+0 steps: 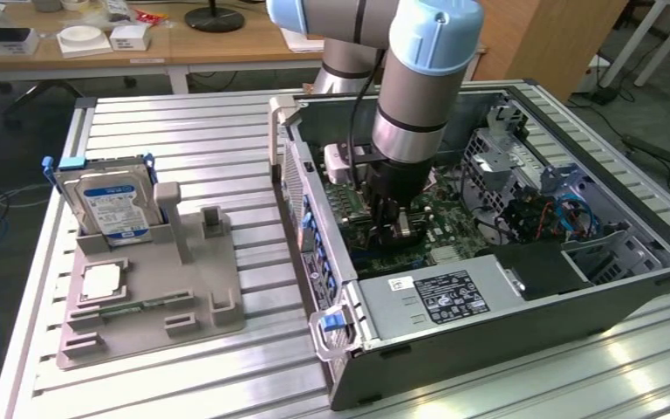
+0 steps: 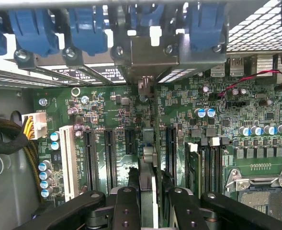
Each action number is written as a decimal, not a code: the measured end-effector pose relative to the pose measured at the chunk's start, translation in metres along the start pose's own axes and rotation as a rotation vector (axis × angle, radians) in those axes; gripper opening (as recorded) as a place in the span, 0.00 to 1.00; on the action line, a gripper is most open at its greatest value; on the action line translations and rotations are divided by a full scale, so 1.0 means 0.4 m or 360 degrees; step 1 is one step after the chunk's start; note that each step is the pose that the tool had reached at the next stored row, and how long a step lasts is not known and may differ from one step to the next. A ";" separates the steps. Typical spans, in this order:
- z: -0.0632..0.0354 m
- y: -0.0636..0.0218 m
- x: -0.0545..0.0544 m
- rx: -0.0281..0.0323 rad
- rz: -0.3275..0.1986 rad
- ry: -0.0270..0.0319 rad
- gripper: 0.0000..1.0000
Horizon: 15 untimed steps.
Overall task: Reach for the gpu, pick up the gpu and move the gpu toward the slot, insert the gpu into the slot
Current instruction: 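Insert the gpu into the slot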
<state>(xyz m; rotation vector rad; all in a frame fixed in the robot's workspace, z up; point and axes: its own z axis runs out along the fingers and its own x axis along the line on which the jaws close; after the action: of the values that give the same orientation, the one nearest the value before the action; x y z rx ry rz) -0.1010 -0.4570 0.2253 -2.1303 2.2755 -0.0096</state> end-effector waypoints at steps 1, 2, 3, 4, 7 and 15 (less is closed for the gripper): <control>0.000 0.000 0.000 0.00000 0.0000 0.00000 0.28; 0.000 0.000 0.000 0.00000 0.0000 0.00000 0.28; 0.000 0.000 0.000 0.00000 0.0000 0.00000 0.28; 0.000 0.000 0.000 -0.00001 0.0000 -0.00001 0.28; 0.000 0.001 -0.001 -0.00012 0.0001 -0.00036 0.29; -0.023 -0.001 0.000 0.00009 0.0000 -0.00005 0.35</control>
<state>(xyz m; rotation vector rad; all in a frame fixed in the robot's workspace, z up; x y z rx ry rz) -0.1010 -0.4570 0.2347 -2.1299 2.2750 -0.0099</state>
